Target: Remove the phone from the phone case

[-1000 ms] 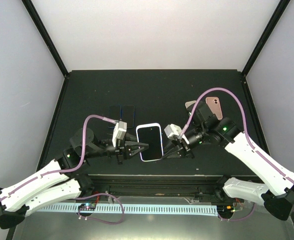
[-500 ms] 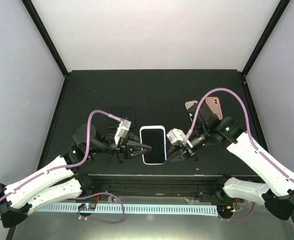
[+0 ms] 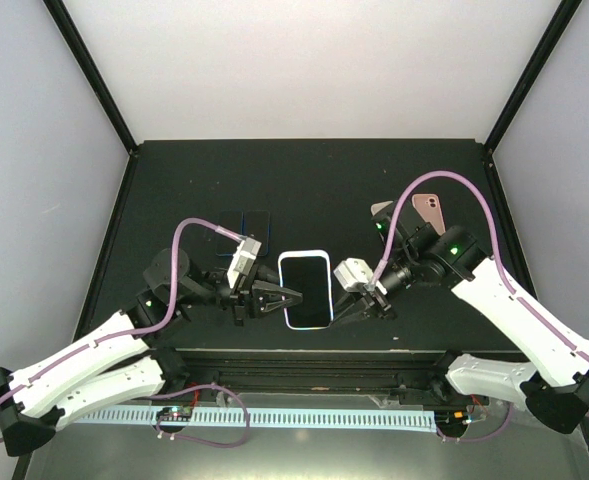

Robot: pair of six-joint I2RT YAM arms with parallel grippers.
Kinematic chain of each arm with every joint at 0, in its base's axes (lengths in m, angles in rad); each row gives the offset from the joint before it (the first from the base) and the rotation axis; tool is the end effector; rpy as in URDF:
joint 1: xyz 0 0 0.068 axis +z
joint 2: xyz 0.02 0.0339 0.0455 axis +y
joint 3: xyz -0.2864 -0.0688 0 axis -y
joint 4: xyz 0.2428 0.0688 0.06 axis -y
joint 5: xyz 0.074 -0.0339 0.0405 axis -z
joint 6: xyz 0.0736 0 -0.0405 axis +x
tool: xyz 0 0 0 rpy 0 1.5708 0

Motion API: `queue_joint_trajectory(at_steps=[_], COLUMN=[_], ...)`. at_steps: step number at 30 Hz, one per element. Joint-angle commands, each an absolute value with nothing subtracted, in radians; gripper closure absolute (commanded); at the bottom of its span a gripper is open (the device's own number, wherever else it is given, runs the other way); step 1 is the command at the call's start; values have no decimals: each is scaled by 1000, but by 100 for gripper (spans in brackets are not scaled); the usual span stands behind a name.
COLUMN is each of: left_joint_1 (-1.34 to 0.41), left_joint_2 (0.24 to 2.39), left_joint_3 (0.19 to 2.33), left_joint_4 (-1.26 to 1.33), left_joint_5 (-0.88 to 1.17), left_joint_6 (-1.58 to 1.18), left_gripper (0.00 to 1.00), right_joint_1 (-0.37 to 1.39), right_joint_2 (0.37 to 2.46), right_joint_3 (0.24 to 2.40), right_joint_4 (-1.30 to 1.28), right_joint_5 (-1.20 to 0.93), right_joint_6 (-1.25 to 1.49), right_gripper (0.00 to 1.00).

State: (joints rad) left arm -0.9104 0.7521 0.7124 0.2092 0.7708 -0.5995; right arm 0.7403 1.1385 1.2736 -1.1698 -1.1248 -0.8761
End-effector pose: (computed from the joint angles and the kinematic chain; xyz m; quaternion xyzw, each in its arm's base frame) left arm 0.0704 -0.1743 0.3809 0.3764 0.5457 -0.6619 0.3498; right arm 0.0929 0.1748 0.3748 -0.6874 0.4614 0.4978 0.2584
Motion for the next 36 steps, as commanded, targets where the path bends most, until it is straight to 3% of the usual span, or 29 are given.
queue_joint_trajectory(at_steps=[1,12,36], left_joint_1=[-946,-949,-951], left_joint_2=[728,748,759], left_joint_3=[798,837,837], left_joint_4=[325,324,342], left_joint_5=[1062,1114,1170], left_joint_6=[-693,-713,-751], left_gripper=[98,98,98], right_joint_1=[718,718,718], right_joint_2=[1178,1214,1185], right_joint_3=[1318,1346,1313], right_joint_4=[-1104,-1077,-1024], right_joint_5=[-946,-906,-720], right_joint_6=[-968,-984,-1029], right_gripper=[80,80,67])
